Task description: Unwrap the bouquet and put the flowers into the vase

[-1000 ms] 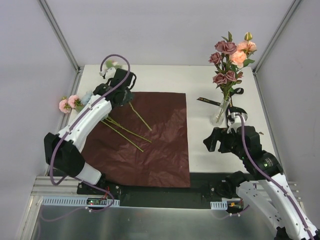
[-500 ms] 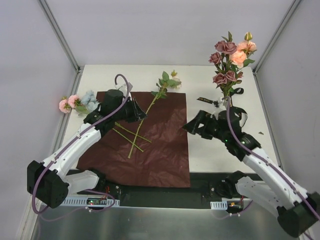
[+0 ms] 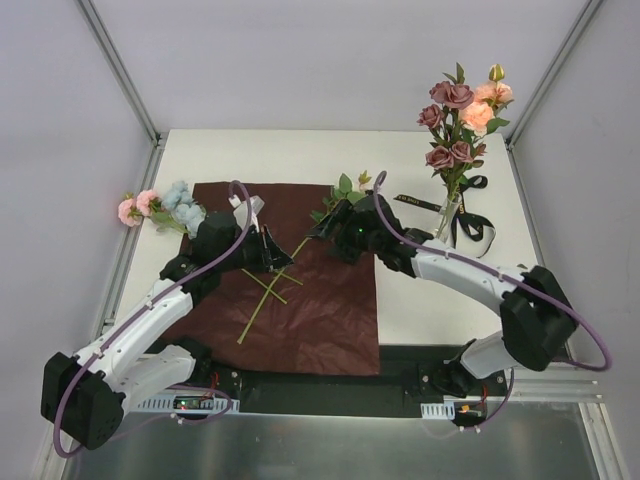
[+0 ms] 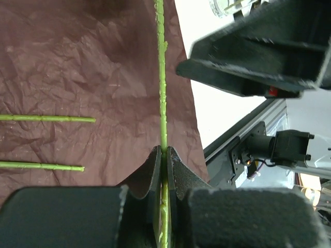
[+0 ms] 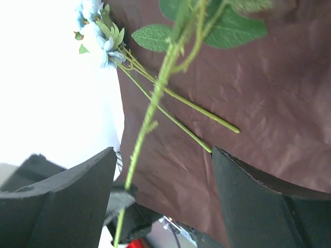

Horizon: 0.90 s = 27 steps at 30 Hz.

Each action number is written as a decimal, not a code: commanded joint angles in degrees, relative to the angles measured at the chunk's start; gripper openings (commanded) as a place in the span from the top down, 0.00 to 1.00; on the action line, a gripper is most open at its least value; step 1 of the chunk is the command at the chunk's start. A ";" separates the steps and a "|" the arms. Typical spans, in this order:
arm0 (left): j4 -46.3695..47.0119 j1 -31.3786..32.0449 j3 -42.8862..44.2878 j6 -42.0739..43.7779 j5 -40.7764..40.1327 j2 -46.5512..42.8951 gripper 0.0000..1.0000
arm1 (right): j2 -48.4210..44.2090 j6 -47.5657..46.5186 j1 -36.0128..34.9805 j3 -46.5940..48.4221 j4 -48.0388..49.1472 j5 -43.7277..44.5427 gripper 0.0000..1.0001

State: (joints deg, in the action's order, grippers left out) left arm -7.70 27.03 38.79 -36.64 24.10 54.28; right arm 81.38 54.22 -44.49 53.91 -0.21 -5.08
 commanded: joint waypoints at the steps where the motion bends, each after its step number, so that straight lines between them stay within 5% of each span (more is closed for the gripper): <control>1: 3.92 0.22 -2.56 0.61 2.53 -2.60 1.00 | 5.70 7.74 -1.56 6.11 4.52 2.44 0.27; 7: 4.10 0.22 -5.91 1.31 1.30 -6.90 1.00 | 11.24 11.00 -2.27 8.23 4.51 4.55 0.40; 15: 4.01 0.22 -8.11 1.14 3.06 -10.24 1.00 | 13.01 10.04 -1.65 9.11 4.16 4.55 0.82; 20: 2.70 0.22 -7.76 3.58 5.34 -11.48 1.00 | 11.87 -4.09 -2.00 14.19 3.37 2.45 0.99; 23: 0.06 0.13 -5.66 5.70 4.30 -12.53 0.72 | 10.38 -18.20 -2.88 20.43 -1.96 1.14 0.99; 24: -0.81 0.13 -5.13 6.14 3.94 -13.40 0.55 | 9.85 -21.66 -3.06 23.14 -5.30 0.95 0.99; 27: -3.10 0.13 -1.79 7.11 3.15 -15.25 0.36 | 5.82 -37.30 -3.58 24.75 -9.10 -0.89 0.99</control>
State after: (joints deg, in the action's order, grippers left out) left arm -8.58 27.03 31.44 -32.84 26.98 41.95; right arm 94.35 41.06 -47.03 73.84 -3.46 -3.53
